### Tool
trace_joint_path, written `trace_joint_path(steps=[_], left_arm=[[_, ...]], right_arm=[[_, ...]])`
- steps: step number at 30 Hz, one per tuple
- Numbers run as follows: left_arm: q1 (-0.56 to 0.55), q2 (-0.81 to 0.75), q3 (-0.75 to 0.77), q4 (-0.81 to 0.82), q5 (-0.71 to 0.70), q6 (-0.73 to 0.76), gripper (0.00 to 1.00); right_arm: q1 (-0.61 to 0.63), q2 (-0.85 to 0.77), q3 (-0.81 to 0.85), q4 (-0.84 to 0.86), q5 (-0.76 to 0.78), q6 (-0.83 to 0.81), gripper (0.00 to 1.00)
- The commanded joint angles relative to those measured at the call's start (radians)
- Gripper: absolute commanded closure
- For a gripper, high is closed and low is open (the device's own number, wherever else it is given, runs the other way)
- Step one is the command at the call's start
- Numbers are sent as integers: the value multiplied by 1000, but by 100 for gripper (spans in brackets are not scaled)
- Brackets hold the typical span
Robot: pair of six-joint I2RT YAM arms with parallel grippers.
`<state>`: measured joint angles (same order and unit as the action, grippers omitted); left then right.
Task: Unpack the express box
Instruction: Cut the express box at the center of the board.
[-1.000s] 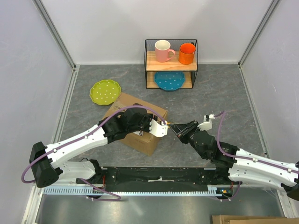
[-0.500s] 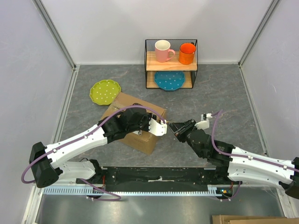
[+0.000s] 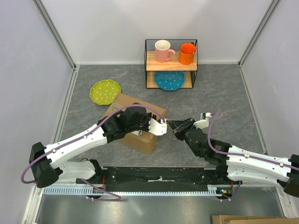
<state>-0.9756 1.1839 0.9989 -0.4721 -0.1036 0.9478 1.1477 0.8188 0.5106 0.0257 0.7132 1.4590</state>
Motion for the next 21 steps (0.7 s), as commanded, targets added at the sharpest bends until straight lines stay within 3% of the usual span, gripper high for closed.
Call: trace_joint_path(steps=[1,21], left_arm=[[-9,2,33,-45,62,-78,98],[-6,25,92,-14,1,-43,98]], right_arm=[[3,51,40,91,-7,-11,100],[1,-9,-78,111,-190,58,100]])
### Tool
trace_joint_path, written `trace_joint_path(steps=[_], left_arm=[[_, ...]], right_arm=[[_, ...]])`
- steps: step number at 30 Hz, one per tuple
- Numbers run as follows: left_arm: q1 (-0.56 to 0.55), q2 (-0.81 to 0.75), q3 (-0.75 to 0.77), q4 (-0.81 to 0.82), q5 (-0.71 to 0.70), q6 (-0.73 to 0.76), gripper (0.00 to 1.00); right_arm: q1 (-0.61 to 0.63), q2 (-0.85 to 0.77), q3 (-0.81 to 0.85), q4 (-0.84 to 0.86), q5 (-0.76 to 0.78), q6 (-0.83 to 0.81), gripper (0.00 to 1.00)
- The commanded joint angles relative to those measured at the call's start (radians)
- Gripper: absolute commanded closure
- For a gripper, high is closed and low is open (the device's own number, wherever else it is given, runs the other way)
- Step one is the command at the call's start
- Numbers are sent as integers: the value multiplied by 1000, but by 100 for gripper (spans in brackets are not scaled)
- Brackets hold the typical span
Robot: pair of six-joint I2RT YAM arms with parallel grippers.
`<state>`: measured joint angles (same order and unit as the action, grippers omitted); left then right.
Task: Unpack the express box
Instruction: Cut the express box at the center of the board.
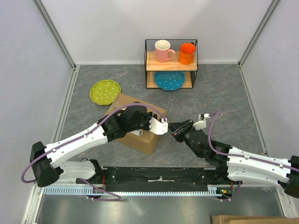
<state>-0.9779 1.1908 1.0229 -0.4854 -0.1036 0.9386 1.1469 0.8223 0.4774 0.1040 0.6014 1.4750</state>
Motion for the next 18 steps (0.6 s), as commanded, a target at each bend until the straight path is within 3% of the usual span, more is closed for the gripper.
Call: trace_joint_path(steps=[1,5,11,18], left_arm=[[-4,24,75,-7,-2,-31,98],[-4,35,123,-25,-11,-18,98],[-4,62,218,-61,-39,23,98],[-2,61,195,-23,-96,62,97]], right_arm=[[4,-12,-52,40,-84,50,100],[4,15,-65,65,-117,51,100],[8,8,-23,-44,-109,-4,100],[8,-75,-29,-154,-78,-19,100]])
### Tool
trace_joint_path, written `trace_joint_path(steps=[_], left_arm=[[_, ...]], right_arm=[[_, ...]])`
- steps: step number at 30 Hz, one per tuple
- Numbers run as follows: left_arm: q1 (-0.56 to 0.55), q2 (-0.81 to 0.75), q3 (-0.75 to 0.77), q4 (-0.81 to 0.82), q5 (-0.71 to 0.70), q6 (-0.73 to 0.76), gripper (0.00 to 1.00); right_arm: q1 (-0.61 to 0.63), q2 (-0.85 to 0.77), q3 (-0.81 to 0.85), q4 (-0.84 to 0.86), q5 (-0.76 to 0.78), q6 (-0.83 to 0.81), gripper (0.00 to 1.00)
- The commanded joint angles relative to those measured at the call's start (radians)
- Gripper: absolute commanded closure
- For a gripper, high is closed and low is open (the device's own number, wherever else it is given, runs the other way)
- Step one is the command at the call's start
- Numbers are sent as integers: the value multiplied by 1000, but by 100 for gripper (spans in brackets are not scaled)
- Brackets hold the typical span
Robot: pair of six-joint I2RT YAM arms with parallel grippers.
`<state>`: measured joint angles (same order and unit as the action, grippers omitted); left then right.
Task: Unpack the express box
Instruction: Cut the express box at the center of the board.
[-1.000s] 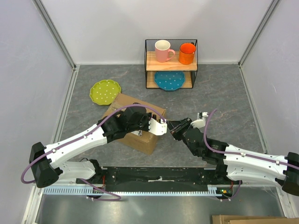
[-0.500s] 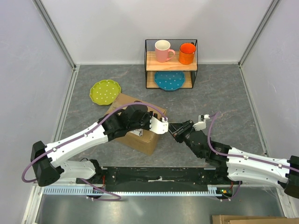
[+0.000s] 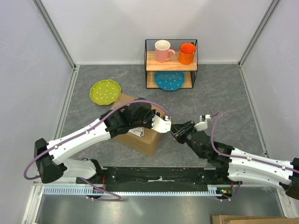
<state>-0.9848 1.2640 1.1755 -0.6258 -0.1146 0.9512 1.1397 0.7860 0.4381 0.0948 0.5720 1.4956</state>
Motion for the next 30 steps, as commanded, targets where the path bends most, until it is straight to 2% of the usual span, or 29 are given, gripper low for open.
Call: trace_joint_path(steps=[1,5,11,17,25,30], left_arm=[[5,-9,36,132,-101,57,97],[5,52,91,144,-230,40,98],[3,46,182,104,-185,1,98],[3,38,259,106,-221,0,98],[3,0,168,94,-220,-22,97],[2,2,156,129,-244,55,94]], right_arm=[[15,-47,7,-151,-49,-35,100],[20,-70,-9,-184,-58,-29,100],[23,-45,-19,-187,-81,-32,100],[35,-22,-30,-187,-89,-32,100],[41,-33,-29,-222,-70,-31,100],[40,-39,-30,-239,-67,-29,100]])
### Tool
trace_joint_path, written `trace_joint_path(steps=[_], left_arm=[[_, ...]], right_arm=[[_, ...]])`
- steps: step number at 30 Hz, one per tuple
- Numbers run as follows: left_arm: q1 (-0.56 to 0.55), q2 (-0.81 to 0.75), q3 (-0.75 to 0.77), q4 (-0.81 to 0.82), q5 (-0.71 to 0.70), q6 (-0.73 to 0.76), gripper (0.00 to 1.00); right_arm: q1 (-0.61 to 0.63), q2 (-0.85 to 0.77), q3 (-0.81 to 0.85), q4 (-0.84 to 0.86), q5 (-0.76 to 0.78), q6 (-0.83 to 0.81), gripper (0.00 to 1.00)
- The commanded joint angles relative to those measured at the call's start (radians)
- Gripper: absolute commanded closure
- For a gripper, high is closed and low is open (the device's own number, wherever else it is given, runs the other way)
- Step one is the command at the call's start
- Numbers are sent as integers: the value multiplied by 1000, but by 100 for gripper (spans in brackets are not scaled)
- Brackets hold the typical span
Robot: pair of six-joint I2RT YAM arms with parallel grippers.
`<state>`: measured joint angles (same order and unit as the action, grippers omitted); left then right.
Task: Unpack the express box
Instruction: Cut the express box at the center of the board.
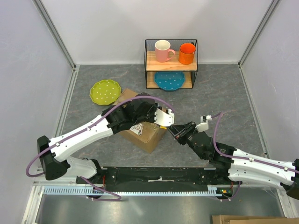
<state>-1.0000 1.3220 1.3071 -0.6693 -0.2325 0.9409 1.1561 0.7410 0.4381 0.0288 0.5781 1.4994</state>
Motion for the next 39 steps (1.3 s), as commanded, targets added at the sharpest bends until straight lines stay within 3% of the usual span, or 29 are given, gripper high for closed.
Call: trace_joint_path(steps=[1,6,7,8,11,12,17,18,21,30,39], left_arm=[[18,-55,26,160,-116,64,88],[14,-66,-3,45,-51,-16,61],[12,-73,-5,21,-33,-27,45],[14,-76,-2,10,-27,-45,35],[14,-79,55,-62,2,-88,20],[14,-81,104,-82,28,-96,1],[14,-72,277,-319,201,-180,1],[14,-70,306,-384,325,-171,0],[15,-67,273,-541,494,-105,0],[21,29,176,-705,624,56,0],[87,174,285,-765,654,117,0]], right_arm=[[25,6,-29,-170,-72,-31,100],[24,9,8,-181,-32,-53,100],[24,11,11,-187,-29,-57,100],[24,11,14,-185,-27,-60,100],[24,12,10,-187,-23,-53,100],[24,15,8,-187,-23,-50,100],[24,21,8,-178,-20,-48,100],[25,20,11,-175,-18,-50,100],[24,24,19,-171,-14,-54,100],[24,15,28,-171,-7,-62,100],[24,24,19,-153,-30,-68,100]])
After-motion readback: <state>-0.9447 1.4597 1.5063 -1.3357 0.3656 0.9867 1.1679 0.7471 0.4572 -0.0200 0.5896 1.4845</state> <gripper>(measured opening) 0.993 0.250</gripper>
